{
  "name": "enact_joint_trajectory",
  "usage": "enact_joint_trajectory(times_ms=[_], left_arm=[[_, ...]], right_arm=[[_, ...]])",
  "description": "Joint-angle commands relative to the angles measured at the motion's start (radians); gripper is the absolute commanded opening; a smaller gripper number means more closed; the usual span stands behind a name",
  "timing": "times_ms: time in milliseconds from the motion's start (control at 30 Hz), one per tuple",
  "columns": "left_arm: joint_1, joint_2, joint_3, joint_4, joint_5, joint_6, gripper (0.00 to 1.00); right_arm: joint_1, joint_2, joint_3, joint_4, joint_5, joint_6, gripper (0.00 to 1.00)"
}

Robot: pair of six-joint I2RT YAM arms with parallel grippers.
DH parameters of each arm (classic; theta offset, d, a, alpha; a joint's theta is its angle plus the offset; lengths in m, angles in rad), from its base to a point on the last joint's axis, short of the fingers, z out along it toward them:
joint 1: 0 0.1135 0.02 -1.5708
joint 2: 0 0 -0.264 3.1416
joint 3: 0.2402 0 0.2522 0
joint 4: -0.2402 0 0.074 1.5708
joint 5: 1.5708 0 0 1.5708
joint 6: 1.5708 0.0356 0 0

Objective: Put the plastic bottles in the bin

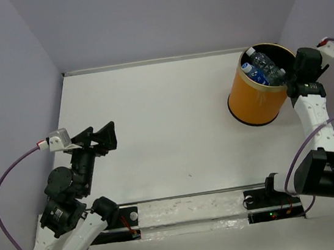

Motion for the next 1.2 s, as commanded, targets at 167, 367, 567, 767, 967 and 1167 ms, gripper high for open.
enact_joint_trajectory(times_ms=[167,367,567,767,967,1167], left_arm=[[0.006,-0.012,-0.009,0.038,0.023,0.019,0.99],[0.008,-0.001,-0.01,0.043,0.016,0.022,0.99],[0.025,0.034,-0.012,0.043,0.034,0.021,0.99],[0.029,0.051,-0.016,0.043,0.036,0.021,0.99],[0.029,0.07,-0.013,0.042,0.042,0.022,0.99],[0.029,0.064,-0.013,0.043,0.04,0.026,0.99]], right_arm=[[-0.008,0.009,-0.1,0.083,-0.428,0.193,0.1],[0.118,0.004,-0.165,0.175,-0.52,0.314,0.05],[0.308,0.036,-0.136,0.208,-0.426,0.411,0.08],[0.322,0.038,-0.047,0.2,-0.437,0.338,0.73],[0.31,-0.037,0.113,0.145,-0.413,0.047,0.86],[0.236,-0.028,0.098,0.209,-0.323,-0.08,0.47]])
